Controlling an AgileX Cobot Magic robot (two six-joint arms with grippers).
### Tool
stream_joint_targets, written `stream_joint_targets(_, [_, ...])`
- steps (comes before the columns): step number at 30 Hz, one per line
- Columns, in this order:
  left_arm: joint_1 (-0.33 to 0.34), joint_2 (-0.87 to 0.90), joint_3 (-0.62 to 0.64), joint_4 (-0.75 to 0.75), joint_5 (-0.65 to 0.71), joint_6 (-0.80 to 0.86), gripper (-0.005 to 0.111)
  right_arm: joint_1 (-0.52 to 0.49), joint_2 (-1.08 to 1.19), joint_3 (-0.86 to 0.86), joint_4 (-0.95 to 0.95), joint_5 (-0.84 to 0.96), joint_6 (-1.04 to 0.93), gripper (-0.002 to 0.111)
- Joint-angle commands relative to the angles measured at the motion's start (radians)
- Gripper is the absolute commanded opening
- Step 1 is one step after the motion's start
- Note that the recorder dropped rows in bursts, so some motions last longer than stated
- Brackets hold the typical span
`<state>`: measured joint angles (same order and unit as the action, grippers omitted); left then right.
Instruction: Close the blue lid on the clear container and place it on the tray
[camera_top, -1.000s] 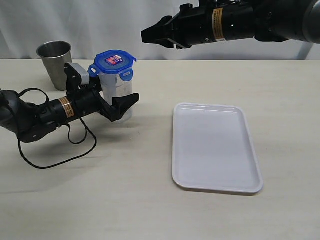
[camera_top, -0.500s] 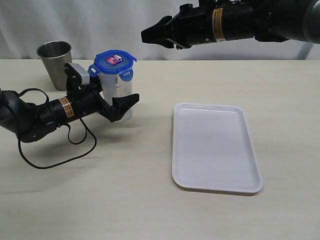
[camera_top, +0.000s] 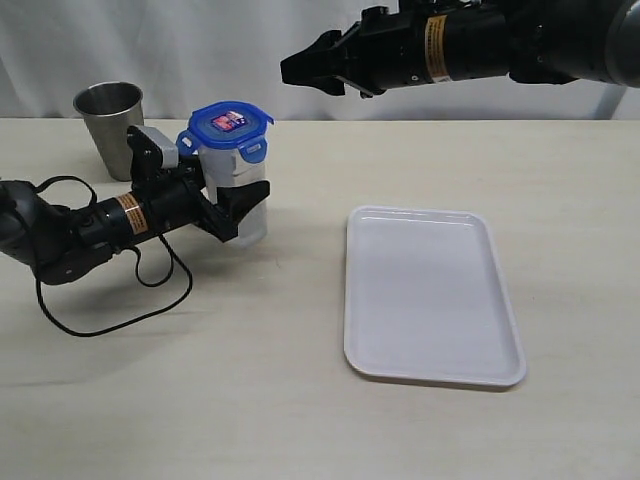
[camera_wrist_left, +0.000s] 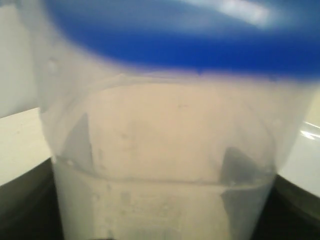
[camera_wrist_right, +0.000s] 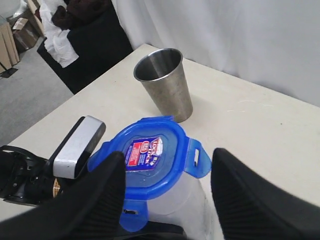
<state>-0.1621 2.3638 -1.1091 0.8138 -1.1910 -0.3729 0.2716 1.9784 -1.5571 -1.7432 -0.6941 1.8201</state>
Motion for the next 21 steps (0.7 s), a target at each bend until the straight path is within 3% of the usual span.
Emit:
stream_joint_targets(1, [-0.001, 0.0, -0.002, 0.036, 0.043, -0.024, 0.0, -0.004, -0.002, 0.005, -0.001, 0.048, 0.001, 0.051])
stream_joint_targets(6, [0.02, -0.009, -0.002, 0.206, -0.03, 0.058, 0.0, -0.006, -0.002, -0.001, -0.001, 0.126, -0.004, 0.051])
stream_joint_targets(17, [0.093, -0.06, -0.034, 0.646, -0.03, -0.024, 0.0, 0.01, -0.004, 0.019, -0.001, 0.805, -0.176, 0.051])
stream_joint_targets(19, [0.093, -0.064, -0.045, 0.682, -0.03, -0.067, 0.0, 0.01, -0.004, 0.033, 0.098, 0.861, -0.264, 0.049])
stream_joint_targets(21, [0.091, -0.068, -0.045, 0.695, -0.03, -0.073, 0.0, 0.01, -0.004, 0.035, 0.38, 0.95, -0.531, 0.044])
